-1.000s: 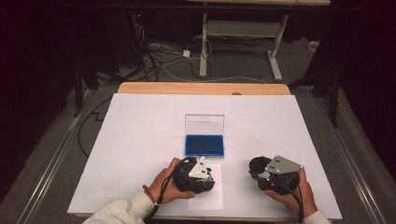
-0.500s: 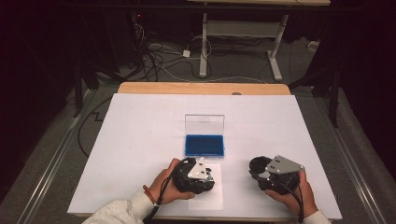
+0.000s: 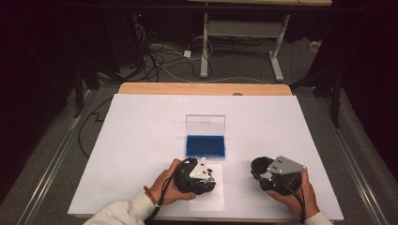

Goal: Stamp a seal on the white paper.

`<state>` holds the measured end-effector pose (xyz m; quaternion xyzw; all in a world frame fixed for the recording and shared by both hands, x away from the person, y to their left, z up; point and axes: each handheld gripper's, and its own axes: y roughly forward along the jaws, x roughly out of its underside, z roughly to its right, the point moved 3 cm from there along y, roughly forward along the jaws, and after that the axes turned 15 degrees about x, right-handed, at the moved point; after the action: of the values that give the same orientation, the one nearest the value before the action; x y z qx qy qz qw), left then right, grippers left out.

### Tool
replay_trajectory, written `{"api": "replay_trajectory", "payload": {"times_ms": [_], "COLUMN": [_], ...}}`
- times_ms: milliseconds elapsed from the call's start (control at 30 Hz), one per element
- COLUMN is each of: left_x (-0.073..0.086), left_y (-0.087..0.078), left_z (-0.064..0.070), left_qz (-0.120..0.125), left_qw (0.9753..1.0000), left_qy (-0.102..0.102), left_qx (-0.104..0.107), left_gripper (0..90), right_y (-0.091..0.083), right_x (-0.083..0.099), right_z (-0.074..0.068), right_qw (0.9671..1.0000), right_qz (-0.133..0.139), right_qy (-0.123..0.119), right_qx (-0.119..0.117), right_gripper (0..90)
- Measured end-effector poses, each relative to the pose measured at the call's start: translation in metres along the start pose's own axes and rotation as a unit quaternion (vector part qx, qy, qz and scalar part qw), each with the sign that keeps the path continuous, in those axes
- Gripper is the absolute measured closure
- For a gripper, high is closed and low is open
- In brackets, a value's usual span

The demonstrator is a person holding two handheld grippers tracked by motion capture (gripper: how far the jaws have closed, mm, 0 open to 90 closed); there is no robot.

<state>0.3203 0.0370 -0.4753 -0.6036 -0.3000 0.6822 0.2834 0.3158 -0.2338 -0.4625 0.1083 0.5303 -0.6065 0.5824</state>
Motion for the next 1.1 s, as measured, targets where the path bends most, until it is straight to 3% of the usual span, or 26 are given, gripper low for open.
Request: {"api": "replay_trajectory", "payload": {"times_ms": [100,167,333,467,733,800,933,1100], "left_x": [-0.002,-0.004,-0.012,-0.009,0.007,0.016,0.025,0.037], "left_y": [-0.002,-0.008,-0.035,-0.053,-0.083,-0.094,-0.107,-0.117], "left_z": [-0.001,-0.001,-0.004,-0.005,-0.015,-0.018,-0.020,-0.021], "left_qz": [0.000,0.019,0.066,0.085,0.101,0.113,0.112,0.121], "left_qw": [1.0000,0.9997,0.9978,0.9961,0.9927,0.9901,0.9878,0.9850], "left_qy": [-0.001,-0.006,-0.005,-0.005,-0.022,-0.038,-0.043,-0.056], "left_qx": [0.005,0.013,-0.005,-0.022,-0.062,-0.075,-0.100,-0.110], "left_gripper": [54.6,54.6,54.6,54.6,54.6,54.6,54.6,54.6], "right_y": [0.000,-0.001,-0.001,-0.004,-0.006,-0.006,-0.006,-0.005], "right_x": [0.000,0.000,-0.001,-0.002,-0.003,-0.003,-0.004,-0.003], "right_z": [0.000,0.001,0.004,0.004,0.005,0.005,0.006,0.006], "right_qw": [1.0000,1.0000,1.0000,0.9999,0.9999,0.9998,0.9998,0.9999], "right_qz": [0.001,0.003,0.005,0.010,0.015,0.015,0.016,0.014], "right_qy": [0.000,0.004,0.006,0.009,0.008,0.010,0.011,0.007], "right_qx": [0.000,0.002,0.003,0.003,0.001,0.000,0.000,0.000], "right_gripper": [38.7,38.7,38.7,38.8,38.8,38.8,38.8,38.8]}}
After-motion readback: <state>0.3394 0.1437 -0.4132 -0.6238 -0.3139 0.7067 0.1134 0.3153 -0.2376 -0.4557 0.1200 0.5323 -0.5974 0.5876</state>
